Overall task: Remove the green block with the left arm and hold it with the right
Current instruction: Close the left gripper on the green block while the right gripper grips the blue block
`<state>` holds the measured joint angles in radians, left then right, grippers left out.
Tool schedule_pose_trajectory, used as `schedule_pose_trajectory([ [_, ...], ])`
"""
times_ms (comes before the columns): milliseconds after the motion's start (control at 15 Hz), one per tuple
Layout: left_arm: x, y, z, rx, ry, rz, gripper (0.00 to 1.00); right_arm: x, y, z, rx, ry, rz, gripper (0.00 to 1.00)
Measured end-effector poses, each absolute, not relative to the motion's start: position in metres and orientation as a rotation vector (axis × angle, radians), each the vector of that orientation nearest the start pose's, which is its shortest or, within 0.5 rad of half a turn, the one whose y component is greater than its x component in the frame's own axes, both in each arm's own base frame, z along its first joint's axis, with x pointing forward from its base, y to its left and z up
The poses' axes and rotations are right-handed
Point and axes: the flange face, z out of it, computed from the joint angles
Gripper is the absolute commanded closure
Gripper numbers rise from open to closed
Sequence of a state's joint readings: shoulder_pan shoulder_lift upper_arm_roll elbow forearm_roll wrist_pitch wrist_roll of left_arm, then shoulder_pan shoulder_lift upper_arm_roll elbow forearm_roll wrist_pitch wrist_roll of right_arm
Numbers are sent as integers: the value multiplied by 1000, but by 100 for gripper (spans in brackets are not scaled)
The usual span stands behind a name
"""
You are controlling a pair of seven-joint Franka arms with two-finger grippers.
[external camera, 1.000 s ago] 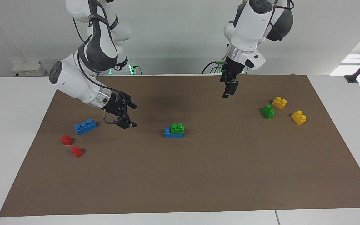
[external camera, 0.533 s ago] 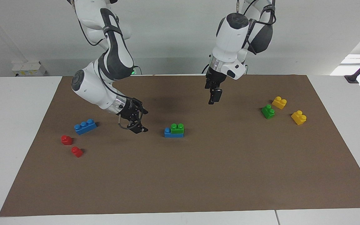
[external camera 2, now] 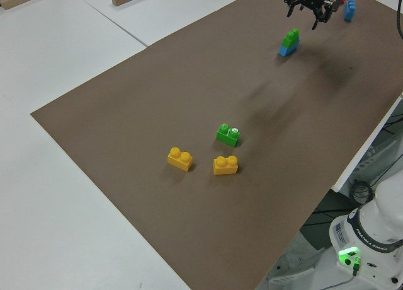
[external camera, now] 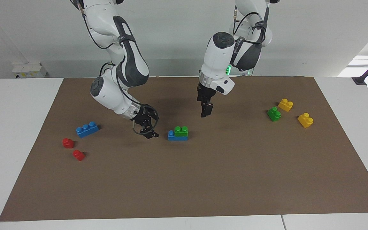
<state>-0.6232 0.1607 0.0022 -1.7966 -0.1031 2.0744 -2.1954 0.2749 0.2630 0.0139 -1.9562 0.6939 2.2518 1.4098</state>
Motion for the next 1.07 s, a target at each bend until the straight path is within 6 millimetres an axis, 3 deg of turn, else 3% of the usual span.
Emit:
schedule_pose_trajectory([
  [467, 509, -387, 443, 2035, 2223, -115, 0, 583, 223, 315, -1883, 1922, 497, 3],
  [1067, 520, -421, 385, 2003, 2283, -121, 0, 578, 252, 285, -1891, 1921, 427, 5],
])
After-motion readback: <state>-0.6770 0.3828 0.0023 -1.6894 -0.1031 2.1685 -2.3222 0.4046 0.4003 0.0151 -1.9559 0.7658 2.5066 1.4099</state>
